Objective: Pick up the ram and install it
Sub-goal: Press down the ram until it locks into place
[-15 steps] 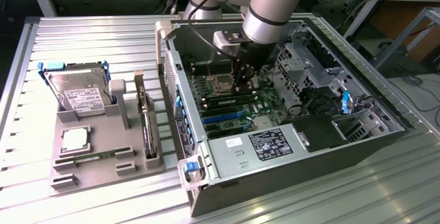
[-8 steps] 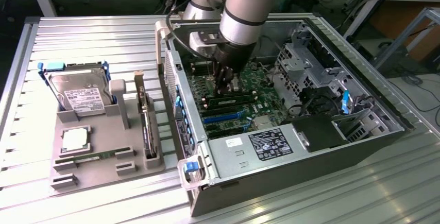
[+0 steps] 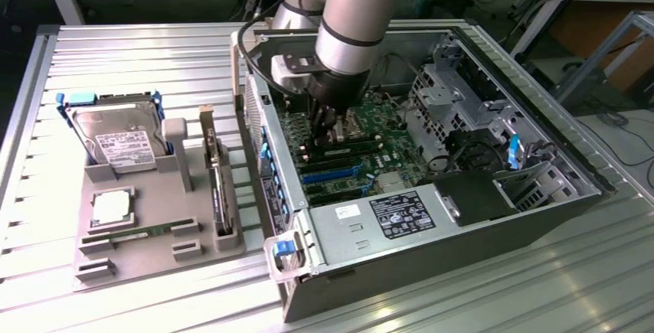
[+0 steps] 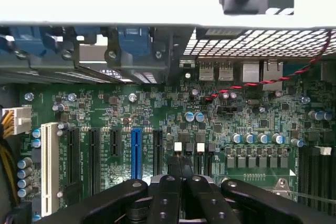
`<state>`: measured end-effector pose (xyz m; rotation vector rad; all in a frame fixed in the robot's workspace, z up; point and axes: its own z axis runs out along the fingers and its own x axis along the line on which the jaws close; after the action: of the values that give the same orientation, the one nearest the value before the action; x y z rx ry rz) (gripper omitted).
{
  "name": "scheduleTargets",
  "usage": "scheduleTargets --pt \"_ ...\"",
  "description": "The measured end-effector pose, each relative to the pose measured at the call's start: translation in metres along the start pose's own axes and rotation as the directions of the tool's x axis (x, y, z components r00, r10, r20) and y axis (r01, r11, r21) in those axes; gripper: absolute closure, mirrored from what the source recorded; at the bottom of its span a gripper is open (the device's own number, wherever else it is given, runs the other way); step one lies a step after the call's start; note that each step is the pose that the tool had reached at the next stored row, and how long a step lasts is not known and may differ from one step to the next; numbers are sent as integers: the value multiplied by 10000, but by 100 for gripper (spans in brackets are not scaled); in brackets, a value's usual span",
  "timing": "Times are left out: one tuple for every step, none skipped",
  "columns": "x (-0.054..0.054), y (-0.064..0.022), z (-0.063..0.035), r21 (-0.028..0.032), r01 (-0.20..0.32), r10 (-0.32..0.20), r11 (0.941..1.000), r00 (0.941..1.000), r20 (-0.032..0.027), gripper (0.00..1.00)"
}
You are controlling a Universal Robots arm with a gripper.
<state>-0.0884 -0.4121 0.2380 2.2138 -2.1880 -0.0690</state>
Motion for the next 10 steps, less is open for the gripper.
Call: scheduleTargets --pt "1 -1 24 -2 0 0 10000 10000 -3 90" --pt "1 -2 42 -2 -1 1 10000 10000 -3 90" --pt "1 -2 49 -1 -1 1 10000 10000 -3 90" --pt "1 -2 49 -1 -1 1 10000 10000 -3 90" --pt "1 -2 50 -1 -1 1 10000 10000 -2 90" --pt "0 -2 51 0 -1 1 10000 10000 -1 90" --pt "1 -3 53 -1 0 0 10000 10000 -1 90" --pt "2 -4 87 -6 -1 1 10000 10000 -9 90" --pt "3 -4 99 -8 -2 2 10000 10000 -13 90" --pt "2 -4 103 -3 -1 1 10000 10000 -4 90"
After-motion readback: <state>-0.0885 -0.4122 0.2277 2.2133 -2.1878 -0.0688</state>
